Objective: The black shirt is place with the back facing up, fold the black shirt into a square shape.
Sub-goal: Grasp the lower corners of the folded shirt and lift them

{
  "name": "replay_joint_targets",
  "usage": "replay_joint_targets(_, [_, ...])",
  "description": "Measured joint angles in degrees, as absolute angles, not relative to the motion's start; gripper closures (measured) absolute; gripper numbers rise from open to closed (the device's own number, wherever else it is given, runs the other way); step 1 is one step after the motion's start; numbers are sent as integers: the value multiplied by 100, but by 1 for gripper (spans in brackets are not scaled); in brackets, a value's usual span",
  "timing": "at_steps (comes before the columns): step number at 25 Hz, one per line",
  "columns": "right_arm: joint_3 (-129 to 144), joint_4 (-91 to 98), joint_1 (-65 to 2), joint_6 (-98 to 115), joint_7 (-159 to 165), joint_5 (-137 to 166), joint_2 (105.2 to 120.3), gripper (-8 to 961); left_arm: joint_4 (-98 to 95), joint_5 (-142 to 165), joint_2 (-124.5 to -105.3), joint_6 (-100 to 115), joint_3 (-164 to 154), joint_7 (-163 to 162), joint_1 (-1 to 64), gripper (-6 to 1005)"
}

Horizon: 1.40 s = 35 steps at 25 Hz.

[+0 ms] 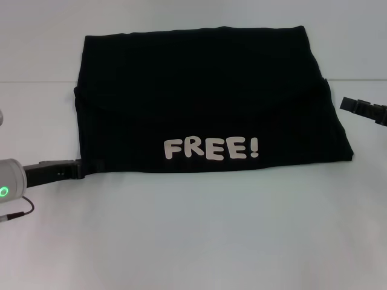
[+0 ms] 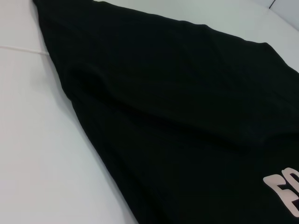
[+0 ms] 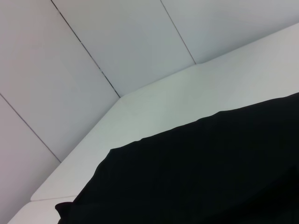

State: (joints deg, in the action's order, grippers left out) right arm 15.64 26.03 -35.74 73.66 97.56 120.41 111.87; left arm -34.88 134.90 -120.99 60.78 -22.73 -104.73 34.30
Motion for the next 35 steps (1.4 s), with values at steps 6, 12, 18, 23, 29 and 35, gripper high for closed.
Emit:
replay_joint_targets(6, [1637,2637,-3561,7406,9757,12041,11181,380,-3514,13494,-12082,6073,-2330,-10476,3472,553])
replay_joint_targets(12, [1939,2656,-3555,7165,9962,12123,11078,386,-3524,13532,-12065,5997,-2415,-10475,3529,692])
replay_joint_targets(18, [2662,2704,-3718,6598,10937,12731,10809,391,-3678,13623,-12033,6219,-2417,-10479,3558,888])
replay_joint_targets(23, [3128,2857,-3872,6313,11298,13082,10869,395,-3801,13646,-11989,6530,-2371,-10478,3522,995])
replay_joint_targets(29, [3551,2749,-4043,5760,11352,13297,11074,401,-3815,13650,-11978,6548,-2355,-10478,3521,993])
replay_joint_targets(35, [3734,2744,-4030,5644,11189,13327,11179,406,-3814,13650,-11979,6513,-2356,-10477,3542,990])
